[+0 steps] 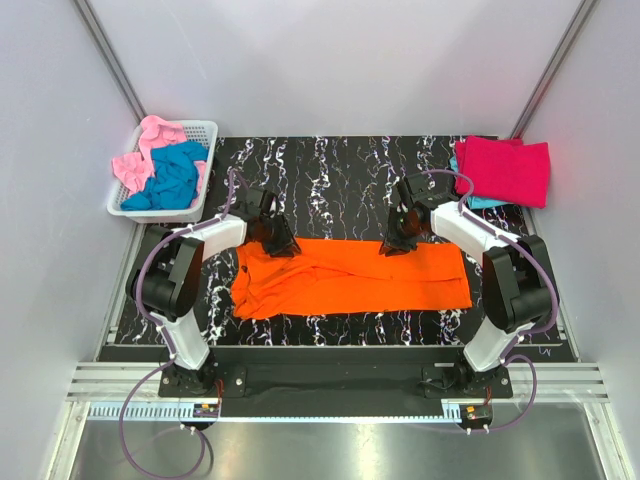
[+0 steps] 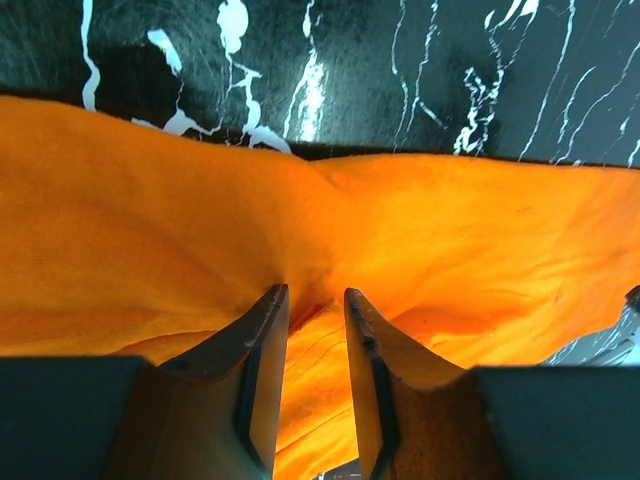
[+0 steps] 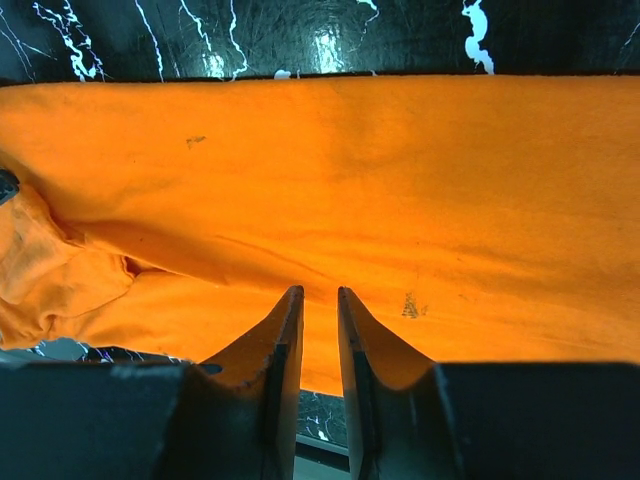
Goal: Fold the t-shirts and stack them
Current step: Fold the tshirt
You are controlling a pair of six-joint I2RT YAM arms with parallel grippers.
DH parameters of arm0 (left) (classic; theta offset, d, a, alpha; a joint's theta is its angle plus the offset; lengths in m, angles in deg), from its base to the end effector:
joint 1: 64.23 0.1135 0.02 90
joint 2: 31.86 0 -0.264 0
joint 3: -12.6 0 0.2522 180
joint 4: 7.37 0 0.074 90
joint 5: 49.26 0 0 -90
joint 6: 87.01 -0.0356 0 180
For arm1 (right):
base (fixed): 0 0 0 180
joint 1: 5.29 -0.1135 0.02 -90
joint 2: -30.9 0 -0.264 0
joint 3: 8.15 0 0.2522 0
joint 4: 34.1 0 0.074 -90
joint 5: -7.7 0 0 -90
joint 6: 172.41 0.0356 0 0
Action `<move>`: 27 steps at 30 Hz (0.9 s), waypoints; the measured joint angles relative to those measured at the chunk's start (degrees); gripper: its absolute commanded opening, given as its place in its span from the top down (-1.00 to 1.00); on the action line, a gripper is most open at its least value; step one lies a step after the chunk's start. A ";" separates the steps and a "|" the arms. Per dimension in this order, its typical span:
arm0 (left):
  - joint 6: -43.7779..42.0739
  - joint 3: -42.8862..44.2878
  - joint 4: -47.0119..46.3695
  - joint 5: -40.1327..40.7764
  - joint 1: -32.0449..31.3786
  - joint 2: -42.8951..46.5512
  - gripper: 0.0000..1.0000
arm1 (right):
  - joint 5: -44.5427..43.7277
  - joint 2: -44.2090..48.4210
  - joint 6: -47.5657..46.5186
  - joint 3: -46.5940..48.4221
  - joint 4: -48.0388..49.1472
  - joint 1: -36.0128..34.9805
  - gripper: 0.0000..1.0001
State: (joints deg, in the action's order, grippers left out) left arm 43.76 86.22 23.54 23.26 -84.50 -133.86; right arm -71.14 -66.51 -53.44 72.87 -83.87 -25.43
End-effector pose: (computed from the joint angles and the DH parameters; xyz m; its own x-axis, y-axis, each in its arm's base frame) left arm 0.3264 -0.1319 0.1590 -0.9206 -0.3240 -0.2181 -0.1674 0.8319 -0.5291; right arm 0.3169 0.1235 0.2045 -0.9505 0.1576 -0.2679 0.0561 0.9348 0.3507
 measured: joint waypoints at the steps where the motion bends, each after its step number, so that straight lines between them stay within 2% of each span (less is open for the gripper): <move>1: -0.07 -0.02 0.15 0.00 -0.09 0.00 0.38 | -0.13 0.00 0.07 0.00 0.00 0.00 0.47; 5: -0.44 -0.39 0.85 0.07 -0.50 0.24 0.44 | -0.63 0.00 0.33 0.00 0.00 0.02 0.48; 9: -0.76 -0.46 1.36 0.09 -1.25 0.42 0.78 | -1.20 0.00 0.68 0.00 0.00 0.02 0.49; 10: -0.83 -0.48 1.40 0.09 -1.51 0.44 1.00 | -1.22 0.00 0.72 0.00 0.00 0.00 0.48; 19: -1.27 -2.08 2.38 0.35 -3.45 2.86 1.00 | -1.25 0.00 1.03 0.00 0.00 0.00 0.50; 27: -1.07 -5.70 5.53 3.06 -8.35 15.28 1.00 | -1.25 0.00 1.33 -0.02 0.07 0.00 0.52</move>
State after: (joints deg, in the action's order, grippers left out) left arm 42.69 80.51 29.07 26.32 -92.85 -118.58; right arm -72.39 -66.51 -52.10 72.85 -83.80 -25.43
